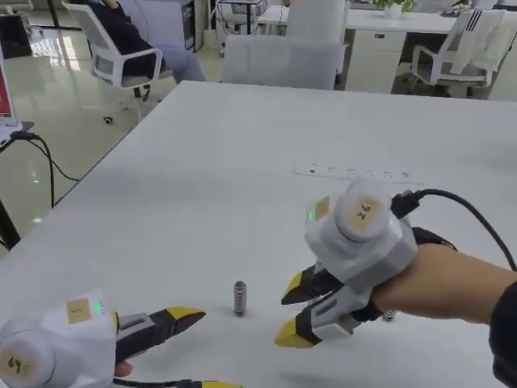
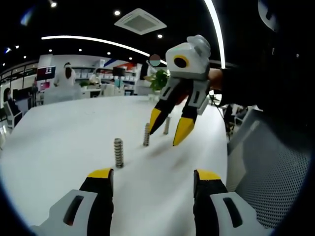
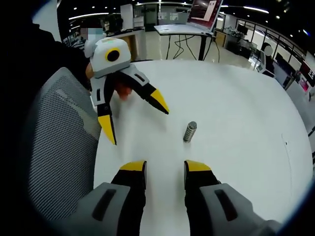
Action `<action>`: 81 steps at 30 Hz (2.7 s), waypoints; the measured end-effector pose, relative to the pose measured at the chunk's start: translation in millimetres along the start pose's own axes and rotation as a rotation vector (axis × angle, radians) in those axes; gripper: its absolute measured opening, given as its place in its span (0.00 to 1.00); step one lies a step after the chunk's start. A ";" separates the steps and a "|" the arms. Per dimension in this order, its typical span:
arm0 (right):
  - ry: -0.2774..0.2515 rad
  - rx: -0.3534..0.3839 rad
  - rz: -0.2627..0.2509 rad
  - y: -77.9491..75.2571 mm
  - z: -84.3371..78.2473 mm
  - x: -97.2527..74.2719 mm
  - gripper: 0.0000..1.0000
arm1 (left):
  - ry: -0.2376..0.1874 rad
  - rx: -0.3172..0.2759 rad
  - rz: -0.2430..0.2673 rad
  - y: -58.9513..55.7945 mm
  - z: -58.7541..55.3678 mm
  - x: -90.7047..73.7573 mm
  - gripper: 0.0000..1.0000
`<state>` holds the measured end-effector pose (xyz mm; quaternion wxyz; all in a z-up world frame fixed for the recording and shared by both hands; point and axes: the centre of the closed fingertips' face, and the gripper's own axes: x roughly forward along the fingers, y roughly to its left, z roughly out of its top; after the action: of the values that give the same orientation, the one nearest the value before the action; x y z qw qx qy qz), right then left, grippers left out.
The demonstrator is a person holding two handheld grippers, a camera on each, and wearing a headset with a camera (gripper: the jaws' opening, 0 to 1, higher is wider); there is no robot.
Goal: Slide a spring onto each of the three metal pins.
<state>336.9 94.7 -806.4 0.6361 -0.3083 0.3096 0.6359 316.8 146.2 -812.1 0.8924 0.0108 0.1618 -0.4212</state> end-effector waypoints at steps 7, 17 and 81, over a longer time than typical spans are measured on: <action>-0.041 0.036 -0.016 6.9 -10.2 -9.0 0.30 | -0.001 -0.004 -0.004 0.2 0.4 0.9 0.63; -0.069 0.093 -0.052 14.6 -32.5 -25.8 0.31 | 0.002 0.000 -0.014 -1.8 1.6 4.2 0.63; -0.308 0.359 -0.391 -20.7 -129.8 -97.5 0.72 | 0.005 -0.027 0.033 -0.4 -5.5 -0.7 0.67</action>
<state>357.4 -67.7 -810.1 0.8301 -0.1449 0.2517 0.4760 314.5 147.3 -817.0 0.8989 0.0023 0.1696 -0.4040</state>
